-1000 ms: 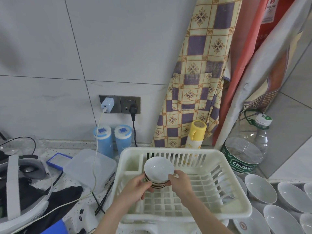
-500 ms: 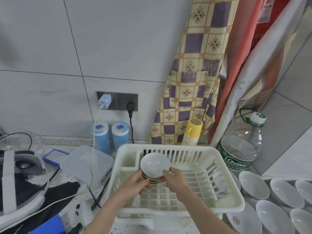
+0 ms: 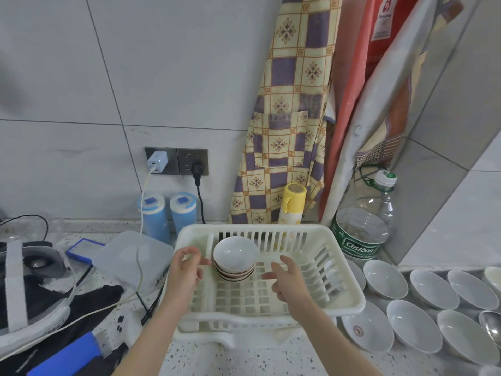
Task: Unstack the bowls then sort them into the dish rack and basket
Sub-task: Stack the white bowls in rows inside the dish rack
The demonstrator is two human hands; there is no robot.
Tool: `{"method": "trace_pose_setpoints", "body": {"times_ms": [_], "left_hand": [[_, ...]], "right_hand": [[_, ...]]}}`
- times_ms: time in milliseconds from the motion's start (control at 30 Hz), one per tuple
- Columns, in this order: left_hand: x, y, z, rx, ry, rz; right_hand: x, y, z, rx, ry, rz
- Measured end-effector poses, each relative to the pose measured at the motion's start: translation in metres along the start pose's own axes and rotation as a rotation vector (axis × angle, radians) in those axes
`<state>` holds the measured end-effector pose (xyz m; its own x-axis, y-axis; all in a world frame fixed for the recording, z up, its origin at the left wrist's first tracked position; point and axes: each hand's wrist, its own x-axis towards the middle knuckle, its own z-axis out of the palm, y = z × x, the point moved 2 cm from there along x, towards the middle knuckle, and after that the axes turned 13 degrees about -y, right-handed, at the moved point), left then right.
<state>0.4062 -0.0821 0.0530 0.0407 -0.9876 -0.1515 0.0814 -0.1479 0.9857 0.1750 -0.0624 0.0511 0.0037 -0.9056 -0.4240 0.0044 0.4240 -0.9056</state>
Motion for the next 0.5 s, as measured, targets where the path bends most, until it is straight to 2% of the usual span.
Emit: {"method": "trace_pose_setpoints", "body": {"times_ms": [100,300,500], "left_hand": [[-0.020,0.010,0.013,-0.047,0.012,0.058],[-0.071,0.023,0.071,-0.132,-0.097,0.143],[-0.111,0.000,0.161,-0.080,-0.302,-0.004]], "right_hand": [[-0.023,0.000,-0.021,0.088,0.034,-0.085],[-0.067,-0.002,-0.074,0.231,0.071,-0.185],[-0.099,-0.005,-0.155,0.277,0.184,-0.234]]}}
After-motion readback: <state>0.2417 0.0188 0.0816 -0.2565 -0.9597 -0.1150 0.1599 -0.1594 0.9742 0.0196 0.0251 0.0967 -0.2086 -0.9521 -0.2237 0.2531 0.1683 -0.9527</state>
